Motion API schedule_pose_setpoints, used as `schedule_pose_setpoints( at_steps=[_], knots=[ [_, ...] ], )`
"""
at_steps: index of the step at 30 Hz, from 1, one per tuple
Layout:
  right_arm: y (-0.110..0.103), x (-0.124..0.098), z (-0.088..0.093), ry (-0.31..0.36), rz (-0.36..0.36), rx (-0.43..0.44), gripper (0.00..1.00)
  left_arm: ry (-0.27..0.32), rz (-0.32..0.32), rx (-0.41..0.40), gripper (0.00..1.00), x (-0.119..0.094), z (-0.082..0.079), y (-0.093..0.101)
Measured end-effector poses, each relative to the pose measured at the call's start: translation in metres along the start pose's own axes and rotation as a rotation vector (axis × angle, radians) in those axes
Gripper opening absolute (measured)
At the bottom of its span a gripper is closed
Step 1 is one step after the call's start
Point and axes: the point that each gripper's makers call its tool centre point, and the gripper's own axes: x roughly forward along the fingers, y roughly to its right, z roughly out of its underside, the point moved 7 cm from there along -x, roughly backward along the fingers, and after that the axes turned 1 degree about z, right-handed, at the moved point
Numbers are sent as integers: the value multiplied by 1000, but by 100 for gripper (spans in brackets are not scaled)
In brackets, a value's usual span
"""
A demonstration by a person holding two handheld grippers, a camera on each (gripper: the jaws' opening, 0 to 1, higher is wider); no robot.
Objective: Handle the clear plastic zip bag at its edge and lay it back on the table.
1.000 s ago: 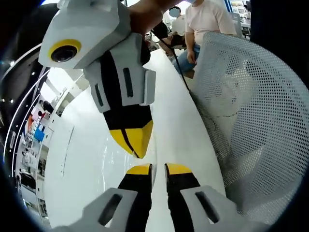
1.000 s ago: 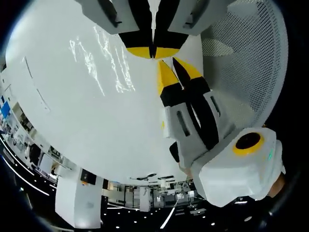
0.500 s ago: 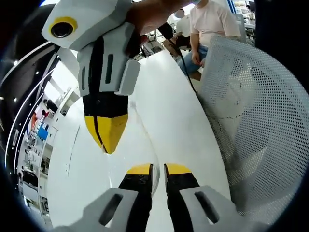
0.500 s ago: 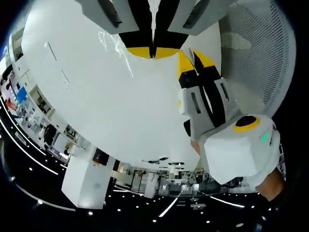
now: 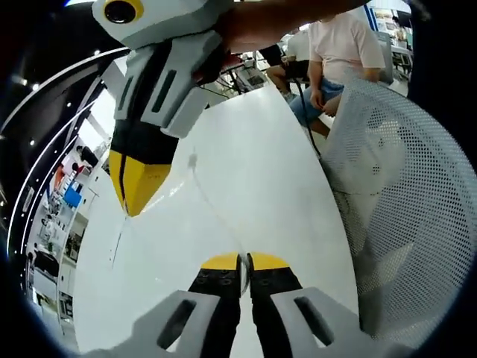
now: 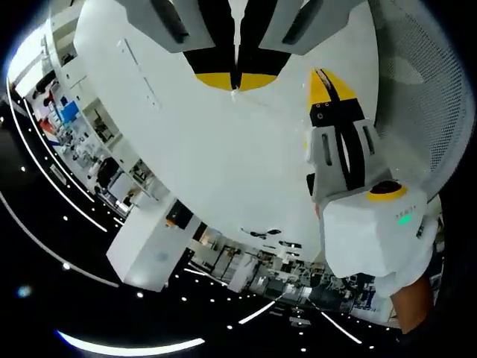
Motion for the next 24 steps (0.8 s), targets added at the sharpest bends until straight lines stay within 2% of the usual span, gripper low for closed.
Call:
schedule_pose_setpoints(
  at_steps=[8, 11, 13, 17, 24],
  knots=[
    [3, 6, 4, 9, 15, 16, 0, -10, -12, -12, 2, 3, -2, 2],
    [1, 8, 5, 11, 15, 3, 0, -33, -16, -6, 7, 6, 0, 4],
    [-2, 10, 7, 16, 12, -41, 0, -39, -24, -2, 10, 9, 4, 4],
    [-15, 14, 14, -8, -14, -110, 0, -48, -24, -53, 11, 11, 8, 4],
    [-28, 22, 26, -25, -32, -124, 0, -56, -50, -108, 8, 11, 13, 0]
  ],
)
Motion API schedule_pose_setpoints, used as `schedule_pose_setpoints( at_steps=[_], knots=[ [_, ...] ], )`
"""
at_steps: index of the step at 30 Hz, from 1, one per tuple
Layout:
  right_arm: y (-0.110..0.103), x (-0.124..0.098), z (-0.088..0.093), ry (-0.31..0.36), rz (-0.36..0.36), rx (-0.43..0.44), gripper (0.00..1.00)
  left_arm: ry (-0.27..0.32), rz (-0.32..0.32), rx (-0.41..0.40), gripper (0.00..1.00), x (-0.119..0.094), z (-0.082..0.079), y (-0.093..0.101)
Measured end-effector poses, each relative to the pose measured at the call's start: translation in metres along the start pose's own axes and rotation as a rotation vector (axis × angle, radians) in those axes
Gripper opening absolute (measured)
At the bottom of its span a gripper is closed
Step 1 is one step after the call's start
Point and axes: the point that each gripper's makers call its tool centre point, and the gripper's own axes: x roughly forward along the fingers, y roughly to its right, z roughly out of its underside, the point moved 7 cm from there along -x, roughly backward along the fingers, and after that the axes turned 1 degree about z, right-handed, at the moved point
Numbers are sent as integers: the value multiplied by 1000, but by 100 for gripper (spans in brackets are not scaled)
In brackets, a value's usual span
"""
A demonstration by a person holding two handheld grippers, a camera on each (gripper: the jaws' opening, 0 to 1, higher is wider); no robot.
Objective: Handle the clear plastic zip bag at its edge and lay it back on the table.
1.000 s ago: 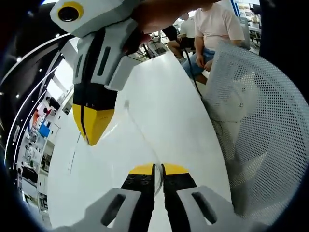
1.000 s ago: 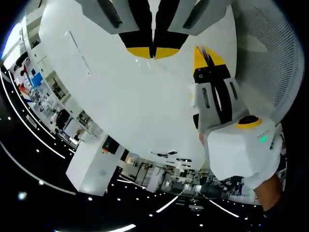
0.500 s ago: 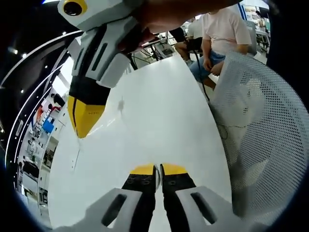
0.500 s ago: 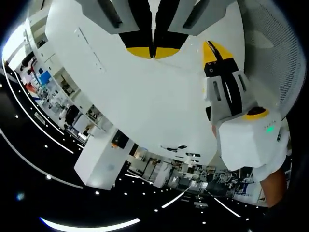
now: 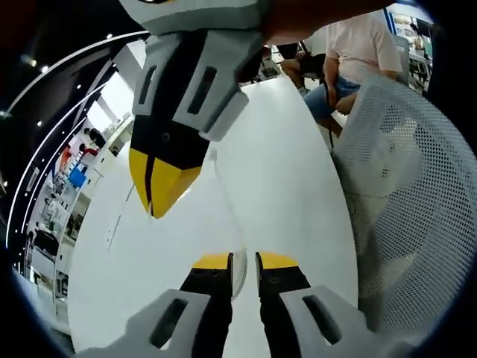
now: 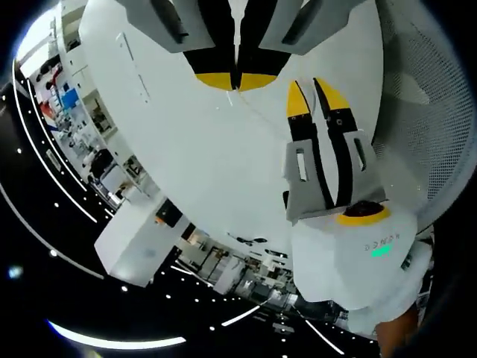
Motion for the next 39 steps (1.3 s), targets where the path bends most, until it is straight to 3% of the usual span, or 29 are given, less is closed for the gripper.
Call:
schedule_pose_setpoints(
  at_steps=[5, 11, 16, 24, 26, 30, 39],
  knots=[
    [-7, 7, 9, -41, -8, -16, 0, 5, -3, -41, 10, -2, 4, 1],
    [-8, 15, 24, -89, -17, -27, 0, -6, -15, -30, 16, -7, 8, 5],
    [-5, 18, 33, -112, -15, -49, 0, 19, -48, -77, 17, -16, 12, 2],
    [3, 25, 41, -129, 2, -92, 0, 38, -128, -171, 25, -32, 32, -5],
    [8, 27, 43, -137, 23, -138, 0, 44, -140, -192, 31, -36, 37, -6],
    [13, 33, 49, -149, 27, -135, 0, 14, -163, -203, 42, -39, 49, -6],
    [21, 40, 58, -185, 22, -158, 0, 20, -202, -357, 49, -52, 71, -2]
  ],
)
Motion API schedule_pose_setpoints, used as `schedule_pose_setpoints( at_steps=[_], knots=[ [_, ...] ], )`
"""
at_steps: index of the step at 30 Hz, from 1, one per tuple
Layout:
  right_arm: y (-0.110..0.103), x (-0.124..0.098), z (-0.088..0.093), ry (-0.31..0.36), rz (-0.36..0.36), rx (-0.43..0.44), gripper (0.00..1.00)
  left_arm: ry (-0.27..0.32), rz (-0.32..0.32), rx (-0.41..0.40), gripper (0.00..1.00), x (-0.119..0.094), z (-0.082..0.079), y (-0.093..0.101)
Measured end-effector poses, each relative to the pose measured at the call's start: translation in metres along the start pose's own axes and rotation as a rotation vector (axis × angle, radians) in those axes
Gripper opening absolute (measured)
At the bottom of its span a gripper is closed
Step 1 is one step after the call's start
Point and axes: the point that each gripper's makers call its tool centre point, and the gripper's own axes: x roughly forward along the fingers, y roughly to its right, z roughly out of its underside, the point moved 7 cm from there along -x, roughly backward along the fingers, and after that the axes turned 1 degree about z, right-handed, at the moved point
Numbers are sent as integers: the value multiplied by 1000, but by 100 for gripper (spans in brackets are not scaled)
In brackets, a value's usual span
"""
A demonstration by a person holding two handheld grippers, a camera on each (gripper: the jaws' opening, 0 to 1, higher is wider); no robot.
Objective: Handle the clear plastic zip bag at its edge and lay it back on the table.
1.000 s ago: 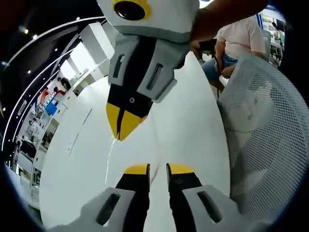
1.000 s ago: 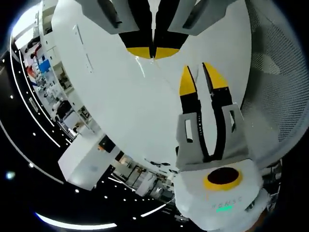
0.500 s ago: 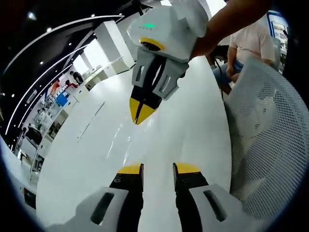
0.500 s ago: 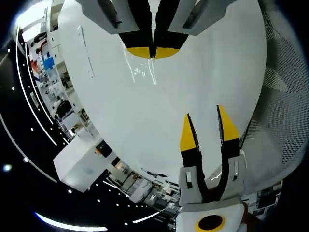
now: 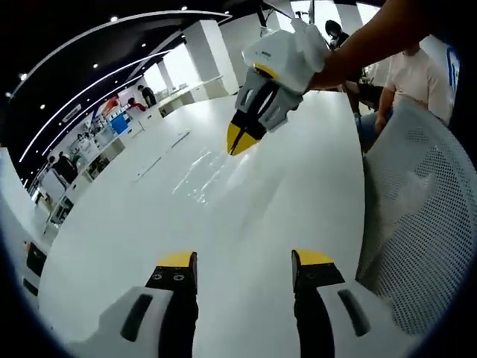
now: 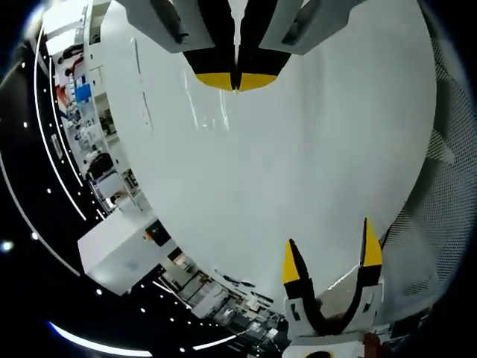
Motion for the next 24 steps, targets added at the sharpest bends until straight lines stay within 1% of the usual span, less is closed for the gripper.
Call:
schedule_pose_setpoints(
  at_steps=[2, 4, 6, 9, 12, 15, 17, 22, 23, 24],
  knots=[
    [1, 2, 1, -6, -2, -3, 0, 3, -7, -17, 49, -2, 2, -1],
    [3, 5, 4, -10, -1, -20, 0, 6, -10, -41, 48, -6, 7, 0],
    [5, 10, 7, -18, -3, -39, 0, 8, -13, -48, 48, -8, 9, 0],
    [8, 16, 10, -33, -2, -65, 0, -4, -26, -69, 46, -13, 14, 1],
    [8, 19, 11, -35, -8, -60, 0, -6, -37, -87, 45, -19, 20, -2],
    [7, 24, 13, -47, -19, -98, 0, -8, -43, -104, 45, -22, 23, 1],
    [6, 27, 15, -52, -28, -105, 0, -12, -45, -111, 45, -23, 25, 1],
    [9, 31, 25, -74, -48, -79, 0, -18, -45, -128, 45, -25, 30, 2],
    [12, 31, 26, -72, -42, -47, 0, -20, -43, -128, 44, -25, 31, 2],
    [12, 32, 26, -56, -62, 5, 0, -23, -41, -131, 44, -25, 32, 1]
  ],
)
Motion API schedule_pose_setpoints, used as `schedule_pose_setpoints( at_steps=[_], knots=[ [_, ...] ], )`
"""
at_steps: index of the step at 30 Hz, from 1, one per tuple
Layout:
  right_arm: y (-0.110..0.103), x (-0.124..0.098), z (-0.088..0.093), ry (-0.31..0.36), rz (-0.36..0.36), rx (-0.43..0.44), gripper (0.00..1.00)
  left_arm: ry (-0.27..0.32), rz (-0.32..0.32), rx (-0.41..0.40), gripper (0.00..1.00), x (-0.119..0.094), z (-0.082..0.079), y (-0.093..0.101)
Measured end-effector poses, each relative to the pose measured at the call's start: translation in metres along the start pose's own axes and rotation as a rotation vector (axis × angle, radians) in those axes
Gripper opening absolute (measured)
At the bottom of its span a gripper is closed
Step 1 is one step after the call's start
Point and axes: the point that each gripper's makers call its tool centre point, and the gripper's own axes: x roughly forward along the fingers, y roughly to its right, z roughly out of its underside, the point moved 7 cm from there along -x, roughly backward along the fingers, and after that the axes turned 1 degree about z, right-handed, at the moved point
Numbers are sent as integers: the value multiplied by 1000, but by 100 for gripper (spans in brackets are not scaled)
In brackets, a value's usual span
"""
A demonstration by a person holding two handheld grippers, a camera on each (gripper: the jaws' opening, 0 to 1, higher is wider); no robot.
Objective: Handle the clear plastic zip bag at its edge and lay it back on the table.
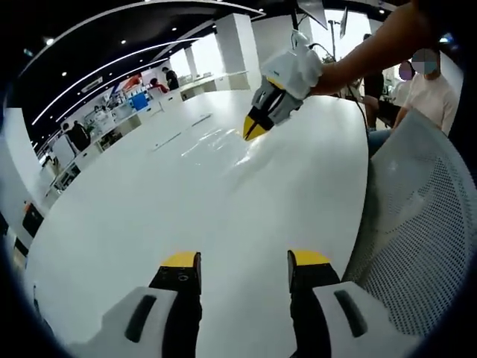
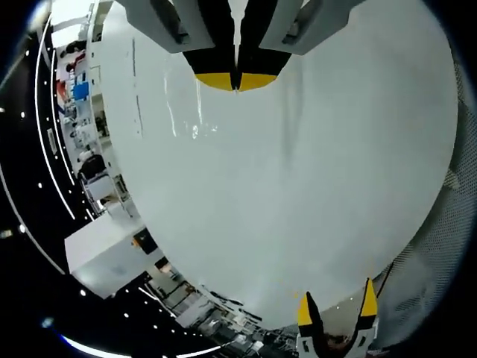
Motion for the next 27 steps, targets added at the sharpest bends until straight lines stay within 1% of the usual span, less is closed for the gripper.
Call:
schedule_pose_setpoints(
  at_steps=[1, 2, 3, 4, 6, 8, 10, 11, 13, 15, 16, 19, 20, 22, 25, 27],
  knots=[
    [0, 0, 1, -4, -14, 22, 0, -1, 1, -3, 44, 0, 1, -1],
    [4, 0, 1, -9, 6, 5, 0, -2, 1, -9, 43, 0, 1, -2],
    [5, 0, 1, -9, 13, 16, 0, -2, 2, -11, 43, 0, 1, -1],
    [4, 1, 0, -6, 2, 60, 0, -2, 2, -14, 43, 1, 1, -2],
    [5, 2, -2, 10, 9, 136, 0, -2, 5, -13, 43, 2, 0, -2],
    [7, 6, 0, 14, 7, 171, 3, -1, 6, -11, 43, 2, -1, -3],
    [5, 8, 2, 17, -11, 188, 4, 1, 12, -7, 43, 3, -2, -3],
    [-1, 9, 2, 25, -49, 225, 4, 0, 15, -4, 43, 3, -2, -3],
    [-8, 7, 3, 29, -73, 256, 4, 1, 22, -11, 42, 4, -2, -4],
    [-9, 8, 5, 33, -75, 278, 7, 3, 29, -19, 41, 5, -3, -3],
    [-12, 6, 4, 44, -83, 303, 8, 4, 29, -19, 41, 6, -3, -3],
    [-12, 6, 6, 51, -79, 332, 17, 9, 31, -21, 41, 9, -3, -6],
    [-12, 4, 6, 74, -50, 368, 22, 12, 34, -21, 41, 10, -5, -5],
    [-13, 0, 6, 97, -29, 408, 31, 20, 38, -22, 41, 11, -8, -5],
    [-15, -6, 7, 103, -22, 418, 33, 25, 42, -18, 41, 12, -11, -4],
    [-15, -10, 6, 118, -9, 443, 36, 28, 43, -19, 42, 14, -11, -5]
  ],
)
